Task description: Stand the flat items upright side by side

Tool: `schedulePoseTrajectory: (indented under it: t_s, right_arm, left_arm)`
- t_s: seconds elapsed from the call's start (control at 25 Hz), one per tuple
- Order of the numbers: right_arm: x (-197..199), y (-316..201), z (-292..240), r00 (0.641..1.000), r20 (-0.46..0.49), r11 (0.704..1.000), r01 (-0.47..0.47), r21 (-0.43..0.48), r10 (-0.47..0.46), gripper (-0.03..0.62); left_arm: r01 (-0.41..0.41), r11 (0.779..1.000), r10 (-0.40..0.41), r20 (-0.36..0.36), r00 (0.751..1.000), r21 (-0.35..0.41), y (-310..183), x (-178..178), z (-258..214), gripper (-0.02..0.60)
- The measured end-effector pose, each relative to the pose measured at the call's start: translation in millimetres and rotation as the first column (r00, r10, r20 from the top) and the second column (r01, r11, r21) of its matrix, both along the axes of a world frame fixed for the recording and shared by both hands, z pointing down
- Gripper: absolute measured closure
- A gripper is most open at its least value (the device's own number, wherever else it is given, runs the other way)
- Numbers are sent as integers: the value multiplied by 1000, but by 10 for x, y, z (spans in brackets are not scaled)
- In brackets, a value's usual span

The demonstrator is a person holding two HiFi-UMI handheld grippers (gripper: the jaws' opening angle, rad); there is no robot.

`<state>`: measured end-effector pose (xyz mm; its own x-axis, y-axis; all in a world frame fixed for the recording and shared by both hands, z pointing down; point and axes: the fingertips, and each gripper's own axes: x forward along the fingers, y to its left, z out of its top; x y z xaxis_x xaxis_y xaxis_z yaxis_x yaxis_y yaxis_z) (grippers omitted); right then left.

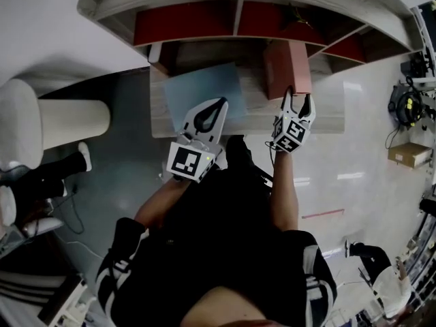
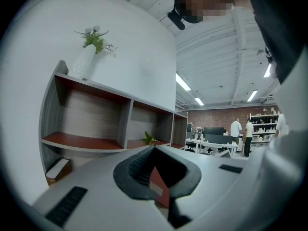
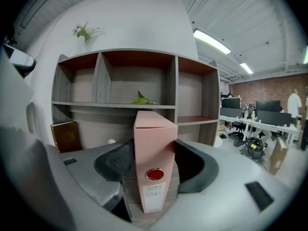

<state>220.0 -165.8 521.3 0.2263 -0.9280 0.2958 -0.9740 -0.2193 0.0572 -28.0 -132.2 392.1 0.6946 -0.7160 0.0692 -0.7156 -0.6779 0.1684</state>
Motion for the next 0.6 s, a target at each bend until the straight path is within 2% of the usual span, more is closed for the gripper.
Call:
schedulePoseTrajectory:
  t_s: [0.6]
  right_arm:
    - [-86, -240, 4, 1000, -23, 1000, 14, 4, -13, 321]
  left_arm:
    - [46, 999, -45, 2, 999, -11, -16, -167, 35, 560]
